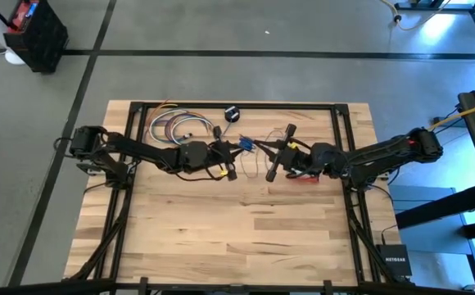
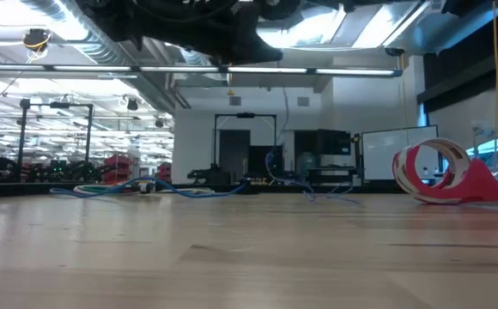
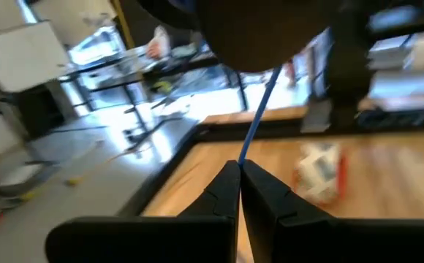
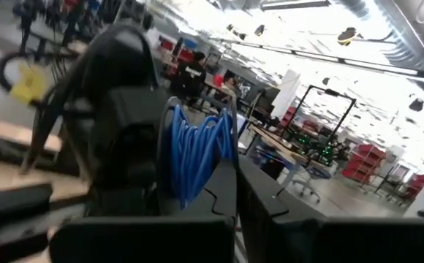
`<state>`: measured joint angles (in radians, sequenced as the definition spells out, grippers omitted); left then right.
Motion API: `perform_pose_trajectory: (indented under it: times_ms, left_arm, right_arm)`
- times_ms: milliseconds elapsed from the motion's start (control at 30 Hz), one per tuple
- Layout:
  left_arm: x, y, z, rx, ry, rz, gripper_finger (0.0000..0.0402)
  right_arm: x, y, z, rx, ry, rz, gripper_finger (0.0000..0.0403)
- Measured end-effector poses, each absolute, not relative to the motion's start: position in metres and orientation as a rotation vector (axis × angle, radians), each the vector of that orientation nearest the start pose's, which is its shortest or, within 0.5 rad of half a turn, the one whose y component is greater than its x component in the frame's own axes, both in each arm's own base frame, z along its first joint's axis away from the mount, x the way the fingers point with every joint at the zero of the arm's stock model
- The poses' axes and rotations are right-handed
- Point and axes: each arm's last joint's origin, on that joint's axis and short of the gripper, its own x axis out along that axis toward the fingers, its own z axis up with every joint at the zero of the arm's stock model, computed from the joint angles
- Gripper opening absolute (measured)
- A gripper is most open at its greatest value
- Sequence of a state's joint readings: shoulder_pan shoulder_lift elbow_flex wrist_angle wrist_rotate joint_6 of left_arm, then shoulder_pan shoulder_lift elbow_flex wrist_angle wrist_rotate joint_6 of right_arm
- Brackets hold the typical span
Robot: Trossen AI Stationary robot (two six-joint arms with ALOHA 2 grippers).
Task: Coil cords
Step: Coil the blue wire onto the spool
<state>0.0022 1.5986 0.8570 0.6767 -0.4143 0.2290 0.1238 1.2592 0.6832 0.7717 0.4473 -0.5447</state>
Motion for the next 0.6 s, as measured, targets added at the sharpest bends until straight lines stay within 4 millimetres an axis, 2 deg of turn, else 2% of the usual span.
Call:
perform_pose_trajectory:
  times_ms: [300,533,600]
  left_arm:
    - [0.31,0.006,0.27,0.337,0.229,0.543,0.0002]
    - [0.288,0.004,0.299,0.269,0.152,0.555,0.0004]
    - [0.287,0.003,0.301,0.254,0.138,0.52,0.0002]
  right_arm:
    - [0.269,0.022,0.278,-0.578,0.052,-0.341,0.0003]
    - [0.27,0.018,0.272,-0.664,0.148,-0.419,0.0003]
    - [0.271,0.016,0.269,-0.676,0.167,-0.43,0.0003]
